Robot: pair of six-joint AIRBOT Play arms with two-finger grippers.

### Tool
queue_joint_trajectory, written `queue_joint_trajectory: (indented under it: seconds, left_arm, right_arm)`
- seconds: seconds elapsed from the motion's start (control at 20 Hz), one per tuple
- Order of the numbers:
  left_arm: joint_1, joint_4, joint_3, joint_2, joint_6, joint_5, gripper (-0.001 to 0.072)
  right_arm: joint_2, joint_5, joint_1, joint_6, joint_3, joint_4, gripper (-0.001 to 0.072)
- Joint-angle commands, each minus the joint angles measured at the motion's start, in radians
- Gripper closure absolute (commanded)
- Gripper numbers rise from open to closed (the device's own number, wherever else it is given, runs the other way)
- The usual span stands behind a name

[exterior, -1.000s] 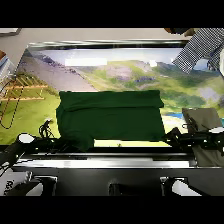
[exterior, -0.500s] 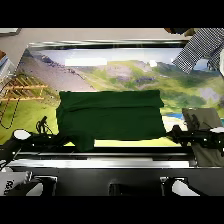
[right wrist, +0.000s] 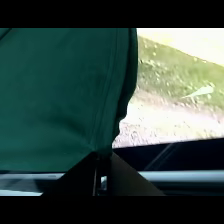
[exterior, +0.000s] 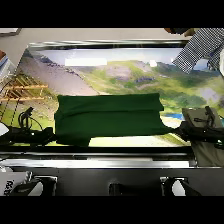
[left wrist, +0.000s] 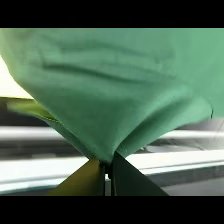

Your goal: Fold the clothes and pants, and hang the long-sleeved shirts on hangers.

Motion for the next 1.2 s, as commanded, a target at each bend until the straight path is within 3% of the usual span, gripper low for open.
queue_joint_trajectory:
  seconds: [0.0, 0.15, 0.25, 0.4, 0.55, 0.8, 1.15]
  left_arm:
    - [0.002, 0.031, 0.016, 0.092, -0.065, -0.105, 0.0690]
    - [0.001, 0.023, 0.029, 0.130, -0.076, -0.103, 0.0690]
    - [0.000, 0.015, 0.060, 0.095, -0.056, -0.052, 0.0690]
    - [0.000, 0.006, 0.146, -0.047, -0.004, 0.031, 0.0690]
    - [0.000, -0.031, 0.255, -0.238, 0.058, 0.092, 0.0690]
    - [-0.030, -0.052, 0.463, -0.554, 0.113, 0.113, 0.0690]
    - [-0.077, -0.053, 0.748, -0.854, 0.108, 0.113, 0.0689]
  right_arm:
    - [0.140, 0.084, 0.000, 0.121, 0.002, -0.124, 0.0689]
    - [0.191, 0.085, 0.005, 0.146, 0.002, -0.101, 0.0689]
    - [0.172, -0.010, 0.106, 0.134, 0.003, -0.103, 0.0689]
    - [0.040, -0.187, 0.348, 0.203, 0.051, -0.247, 0.0689]
    - [-0.158, -0.296, 0.459, 0.292, 0.177, -0.353, 0.0689]
    - [-0.434, -0.314, 0.470, 0.319, 0.424, -0.385, 0.0688]
    - [-0.638, -0.363, 0.470, 0.318, 0.580, -0.383, 0.0688]
